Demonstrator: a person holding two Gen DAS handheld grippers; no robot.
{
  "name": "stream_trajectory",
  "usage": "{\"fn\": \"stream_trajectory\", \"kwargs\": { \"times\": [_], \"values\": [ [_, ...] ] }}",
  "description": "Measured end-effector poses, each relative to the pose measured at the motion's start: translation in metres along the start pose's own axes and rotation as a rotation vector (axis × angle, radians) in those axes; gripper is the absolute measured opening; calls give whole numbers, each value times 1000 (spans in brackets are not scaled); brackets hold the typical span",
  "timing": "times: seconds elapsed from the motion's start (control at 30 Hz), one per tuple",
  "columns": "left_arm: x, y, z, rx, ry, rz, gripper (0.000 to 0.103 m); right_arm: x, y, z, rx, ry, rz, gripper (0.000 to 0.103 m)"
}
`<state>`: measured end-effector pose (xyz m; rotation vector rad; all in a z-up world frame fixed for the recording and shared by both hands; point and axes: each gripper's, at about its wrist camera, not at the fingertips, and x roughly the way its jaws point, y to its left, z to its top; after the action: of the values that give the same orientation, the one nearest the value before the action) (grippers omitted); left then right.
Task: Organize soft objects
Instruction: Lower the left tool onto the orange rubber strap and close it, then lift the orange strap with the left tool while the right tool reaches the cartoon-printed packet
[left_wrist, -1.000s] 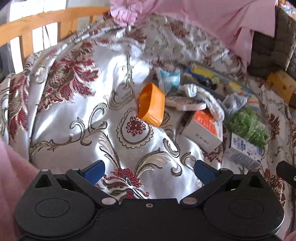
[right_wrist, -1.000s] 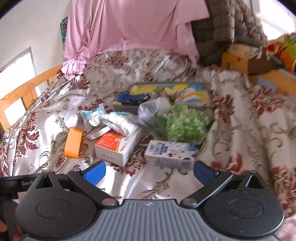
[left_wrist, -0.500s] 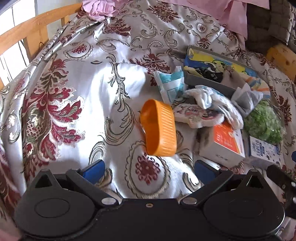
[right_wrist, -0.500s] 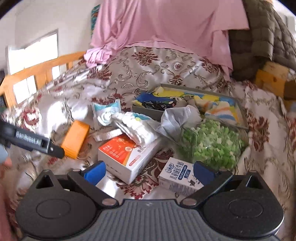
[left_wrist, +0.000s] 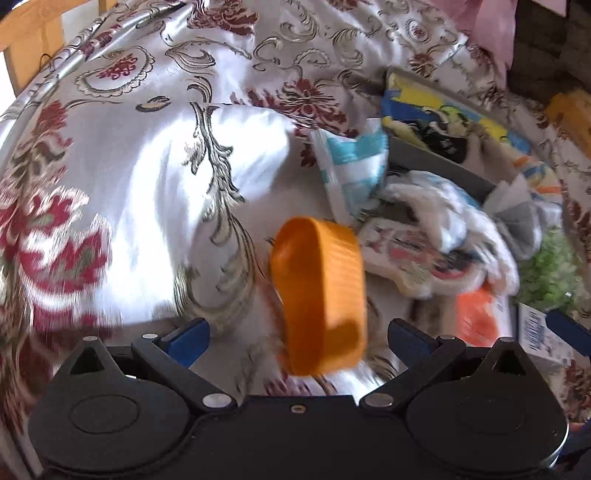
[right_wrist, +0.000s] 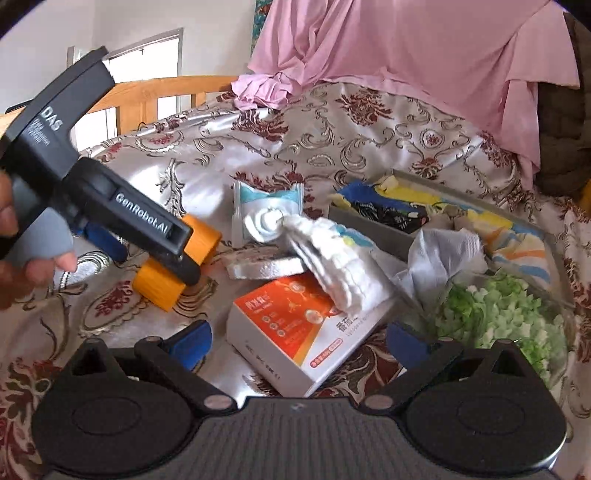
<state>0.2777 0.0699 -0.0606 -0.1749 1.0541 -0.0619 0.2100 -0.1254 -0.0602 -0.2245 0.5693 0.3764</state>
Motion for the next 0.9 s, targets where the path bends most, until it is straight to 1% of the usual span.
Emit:
{"fn": "stream_trajectory", "kwargs": {
  "times": [0.07, 0.17, 0.27, 0.3, 0.37, 0.47, 0.63, 0.73, 0.8, 0.9],
  "values": [
    [9, 3, 9, 8, 20, 7, 102, 7, -3, 1, 23, 5, 19, 102],
    [16, 2, 16, 27, 40, -29, 102, 14, -2, 4, 29, 13, 40, 102],
    [21, 0, 19, 41, 61, -58, 102, 20, -1, 8, 53, 37, 115, 102],
    [21, 1, 19, 35, 71, -64, 102, 21, 1, 10, 54, 40, 131, 103],
    [21, 3, 19, 2, 88, -89, 102, 24, 4, 13, 50, 43, 130, 102],
    [24, 6, 23, -45, 110, -120, 102, 30, 4, 20, 76, 47, 143, 102],
    [30, 8, 26, -64, 124, -188, 100, 43, 1, 35, 133, 61, 177, 102],
    [32, 15, 28, -87, 126, -228, 98, 49, -10, 42, 221, 66, 221, 103],
    [32, 23, 30, -126, 131, -254, 93, 52, -20, 46, 307, 69, 265, 103],
    [32, 34, 32, -194, 126, -298, 86, 55, -32, 49, 380, 72, 313, 102]
  ]
}}
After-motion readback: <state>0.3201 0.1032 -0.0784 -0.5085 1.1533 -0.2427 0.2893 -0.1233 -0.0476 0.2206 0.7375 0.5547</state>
